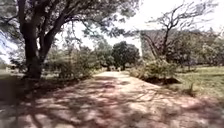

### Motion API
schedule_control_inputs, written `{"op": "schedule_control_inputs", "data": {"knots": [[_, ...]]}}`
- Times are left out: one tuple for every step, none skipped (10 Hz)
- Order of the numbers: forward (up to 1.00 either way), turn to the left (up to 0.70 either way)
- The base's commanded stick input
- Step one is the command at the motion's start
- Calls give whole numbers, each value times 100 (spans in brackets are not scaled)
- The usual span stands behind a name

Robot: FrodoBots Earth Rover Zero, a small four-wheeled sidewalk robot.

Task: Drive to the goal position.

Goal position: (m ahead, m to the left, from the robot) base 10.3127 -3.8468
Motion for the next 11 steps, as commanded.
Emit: {"op": "schedule_control_inputs", "data": {"knots": [[70, 0], [70, 0], [70, 0], [70, 0], [70, 0], [70, 0], [70, 0], [70, 0], [70, 0], [70, 0], [70, 0]]}}
